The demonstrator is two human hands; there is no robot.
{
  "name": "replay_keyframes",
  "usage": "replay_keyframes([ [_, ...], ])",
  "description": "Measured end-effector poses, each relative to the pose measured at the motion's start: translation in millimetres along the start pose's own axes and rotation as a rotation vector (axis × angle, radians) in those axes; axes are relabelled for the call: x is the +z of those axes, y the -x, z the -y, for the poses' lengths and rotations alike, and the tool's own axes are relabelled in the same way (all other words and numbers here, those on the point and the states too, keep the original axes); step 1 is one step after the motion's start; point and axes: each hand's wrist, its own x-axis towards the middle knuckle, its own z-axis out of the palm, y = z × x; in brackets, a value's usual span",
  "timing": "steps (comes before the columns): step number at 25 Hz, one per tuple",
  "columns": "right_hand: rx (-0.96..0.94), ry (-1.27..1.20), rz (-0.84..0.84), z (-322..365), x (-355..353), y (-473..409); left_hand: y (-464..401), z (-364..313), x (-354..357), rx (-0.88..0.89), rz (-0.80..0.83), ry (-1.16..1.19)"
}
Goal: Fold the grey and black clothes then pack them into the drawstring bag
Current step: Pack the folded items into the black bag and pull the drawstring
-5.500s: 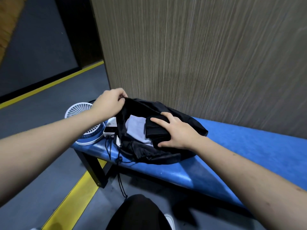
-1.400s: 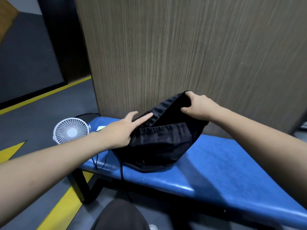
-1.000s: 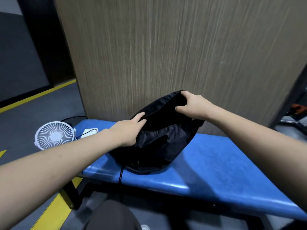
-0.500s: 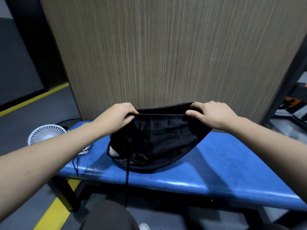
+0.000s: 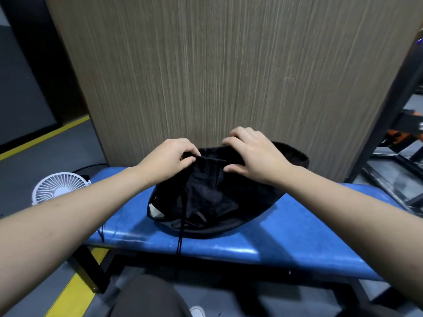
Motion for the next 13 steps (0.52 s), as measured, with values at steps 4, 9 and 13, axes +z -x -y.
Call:
replay_keyframes([
  [4,0.035,-0.165,0.168,48,8,-50,9,0,-7,-0.039,-0.016,0.060],
  [9,0.116,-0.161,0.208,65,18,-73,29,11,-10,-0.186,0.008,0.111],
  [13,0.168,-0.220,0.192,58,15,-71,44,29,5,-0.296,0.086,-0.009],
])
